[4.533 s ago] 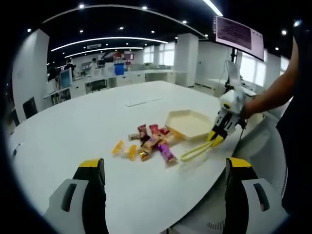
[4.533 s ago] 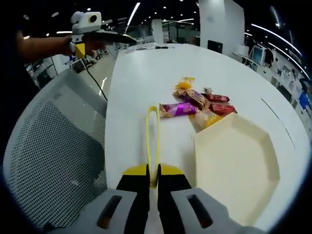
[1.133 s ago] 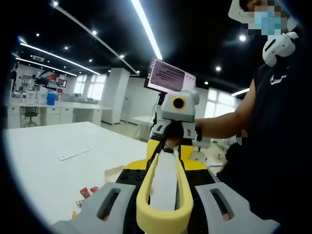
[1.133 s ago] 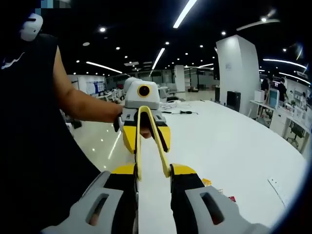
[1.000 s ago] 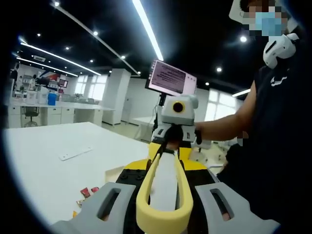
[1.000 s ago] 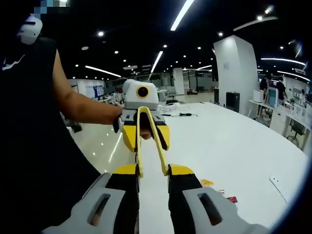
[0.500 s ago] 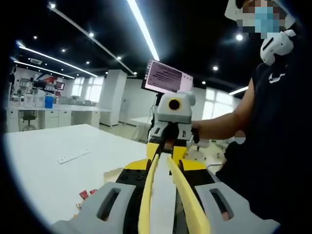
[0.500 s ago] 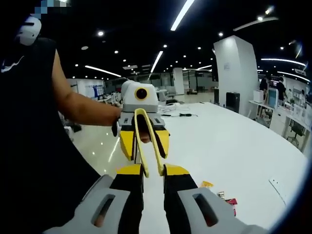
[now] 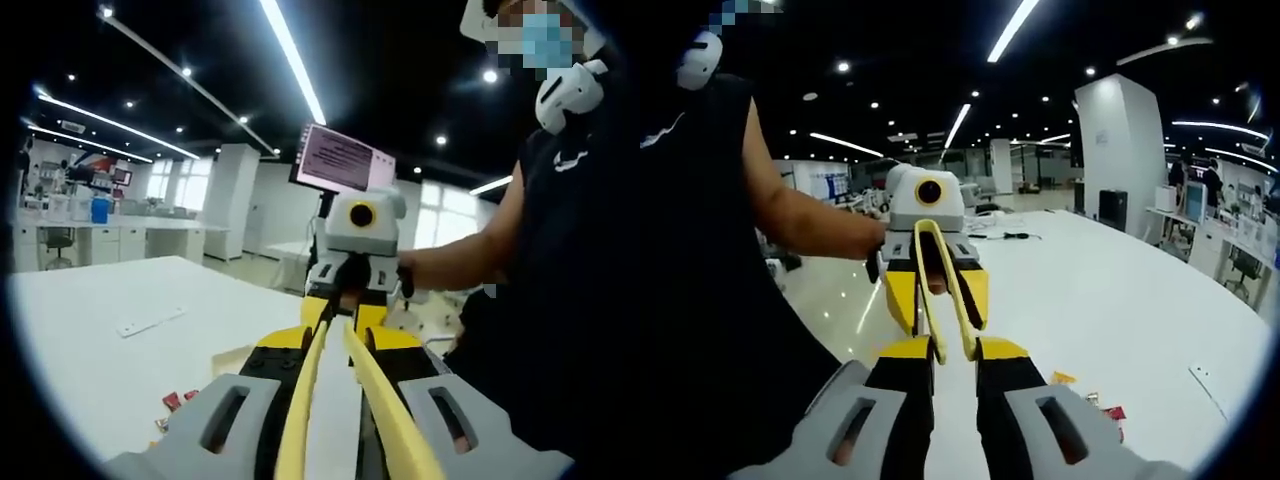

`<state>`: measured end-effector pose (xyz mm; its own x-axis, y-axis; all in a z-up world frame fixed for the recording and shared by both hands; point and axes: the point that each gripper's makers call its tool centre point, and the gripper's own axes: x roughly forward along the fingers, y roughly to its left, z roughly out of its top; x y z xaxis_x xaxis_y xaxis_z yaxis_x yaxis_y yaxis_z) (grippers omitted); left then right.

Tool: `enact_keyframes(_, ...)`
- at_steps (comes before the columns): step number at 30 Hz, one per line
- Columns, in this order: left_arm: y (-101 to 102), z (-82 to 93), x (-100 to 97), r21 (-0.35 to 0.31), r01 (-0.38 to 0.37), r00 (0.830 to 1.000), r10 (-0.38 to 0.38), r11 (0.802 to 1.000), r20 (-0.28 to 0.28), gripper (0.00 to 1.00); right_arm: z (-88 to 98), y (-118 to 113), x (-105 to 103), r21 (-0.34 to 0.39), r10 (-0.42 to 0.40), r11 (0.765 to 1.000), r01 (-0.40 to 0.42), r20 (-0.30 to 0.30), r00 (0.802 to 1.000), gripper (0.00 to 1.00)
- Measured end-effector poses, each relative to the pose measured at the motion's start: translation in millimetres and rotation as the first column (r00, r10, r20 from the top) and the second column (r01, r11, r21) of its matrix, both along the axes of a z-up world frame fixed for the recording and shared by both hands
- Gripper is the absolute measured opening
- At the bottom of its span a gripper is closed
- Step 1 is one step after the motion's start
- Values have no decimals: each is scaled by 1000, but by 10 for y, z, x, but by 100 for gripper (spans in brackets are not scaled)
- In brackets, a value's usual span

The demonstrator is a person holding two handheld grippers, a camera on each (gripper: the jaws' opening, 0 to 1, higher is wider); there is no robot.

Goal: Place the target food into the container with the food tongs after gripping and lifting it, then release it inside without dropping or visibly crushing the food.

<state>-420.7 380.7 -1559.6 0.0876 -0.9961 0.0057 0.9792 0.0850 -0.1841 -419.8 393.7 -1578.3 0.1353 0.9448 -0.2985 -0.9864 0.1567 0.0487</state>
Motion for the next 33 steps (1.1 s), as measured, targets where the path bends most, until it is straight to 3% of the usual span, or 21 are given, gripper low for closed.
enact_keyframes(6, -34, 6, 26, 22, -1, 1000, 1, 1000, -1, 20, -12, -26, 18, 4, -14, 1000, 14, 24, 1000, 21)
enact_keyframes(9, -22, -46, 78, 49, -31, 999, 30, 998, 17, 20, -71, -77, 85, -30, -40, 999, 42, 52, 998, 24)
enact_keyframes(13, 70, -24, 161, 41, -78, 997, 77, 996, 20, 20, -313, -309, 207, -87, -152, 983, 161, 107, 983, 55)
enact_keyframes(15, 118, -24, 204, 37, -94, 995, 94, 995, 17, 20, -494, -511, 229, -89, -239, 964, 250, 119, 964, 66)
enact_keyframes(17, 130, -40, 215, 45, -109, 994, 109, 993, 22, 20, -665, -793, 265, -70, -370, 922, 380, 131, 920, 67)
enact_keyframes(19, 138, -8, 207, 38, -116, 993, 115, 993, 20, 20, -851, -1030, 170, -81, -436, 893, 442, 83, 896, 68)
enact_keyframes(22, 145, 99, 206, 7, -126, 992, 126, 992, 19, 20, -1041, -1349, 132, -108, -516, 842, 528, 120, 848, 80)
enact_keyframes(24, 142, 108, 211, 9, -133, 991, 133, 991, 29, 20, -1152, -1547, 110, -105, -581, 800, 591, 109, 806, 85)
enact_keyframes(26, 145, 73, 242, 48, -154, 987, 152, 987, 53, 20, -1281, -1748, 116, -117, -630, 755, 645, 144, 763, 91)
enact_keyframes(28, 168, 68, 278, 56, -174, 983, 170, 983, 62, 20, -1356, -1880, 96, -90, -686, 715, 694, 107, 720, 93)
enact_keyframes(30, 224, 159, 298, 42, -192, 979, 188, 981, 72, 20, -1419, -1954, 56, -81, -709, 694, 715, 92, 699, 94)
enact_keyframes(32, 280, 219, 325, 70, -208, 974, 200, 976, 105, 21, -1340, -1942, 73, -72, -705, 699, 712, 100, 702, 94)
enact_keyframes(33, 296, 278, 325, 54, -207, 974, 201, 977, 104, 21, -1304, -1929, 93, -55, -703, 702, 710, 104, 703, 95)
